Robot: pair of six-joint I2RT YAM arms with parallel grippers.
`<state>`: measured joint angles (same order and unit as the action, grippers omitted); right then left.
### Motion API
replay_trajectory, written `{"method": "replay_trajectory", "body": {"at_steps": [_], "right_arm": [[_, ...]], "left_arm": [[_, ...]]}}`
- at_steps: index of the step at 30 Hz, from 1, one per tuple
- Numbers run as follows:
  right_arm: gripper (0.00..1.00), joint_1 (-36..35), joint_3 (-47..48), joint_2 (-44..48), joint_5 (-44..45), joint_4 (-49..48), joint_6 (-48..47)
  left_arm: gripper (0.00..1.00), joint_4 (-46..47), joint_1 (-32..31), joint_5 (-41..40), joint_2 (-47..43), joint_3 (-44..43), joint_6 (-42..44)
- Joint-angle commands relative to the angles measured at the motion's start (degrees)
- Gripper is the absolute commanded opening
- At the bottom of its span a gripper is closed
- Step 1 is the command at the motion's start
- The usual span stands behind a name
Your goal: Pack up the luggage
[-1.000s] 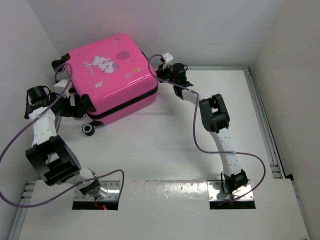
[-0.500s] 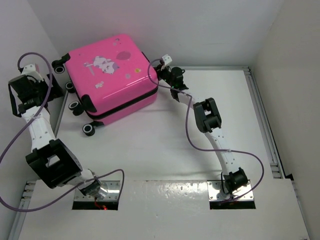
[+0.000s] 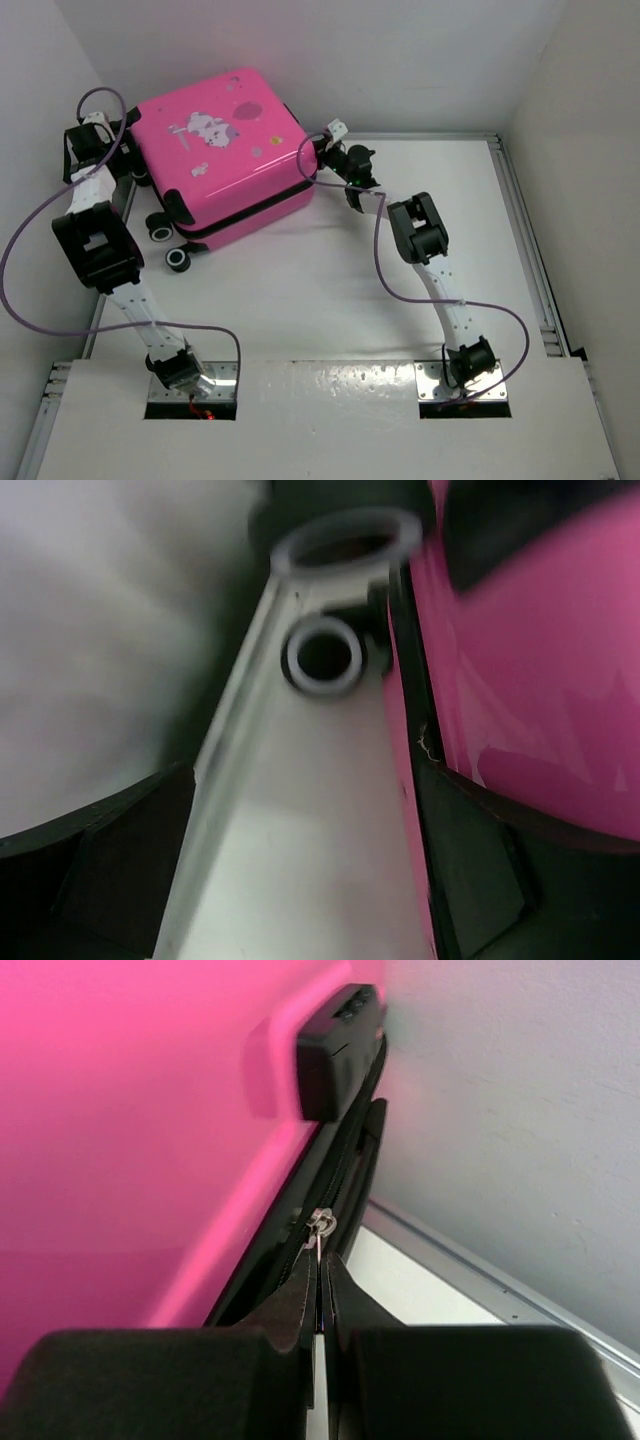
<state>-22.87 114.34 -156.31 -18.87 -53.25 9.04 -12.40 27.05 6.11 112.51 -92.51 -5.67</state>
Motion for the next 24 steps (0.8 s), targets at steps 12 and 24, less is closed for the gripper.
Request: {"method": "replay_trajectory", "body": {"at_steps": [12,24], "right_arm": [[0.00,-6.8,-24.5,17.3,-21.4,-28.4,3.4],[0.00,-8.0,-49.3,33.8,-33.9,-39.7,8.6]], "left_arm": [[0.97,-0.3,-17.4,16.6,10.5,-11.1,18.3],[0.94,-2.5,-30.2,28.2,8.9,-4.4,30.1]]}}
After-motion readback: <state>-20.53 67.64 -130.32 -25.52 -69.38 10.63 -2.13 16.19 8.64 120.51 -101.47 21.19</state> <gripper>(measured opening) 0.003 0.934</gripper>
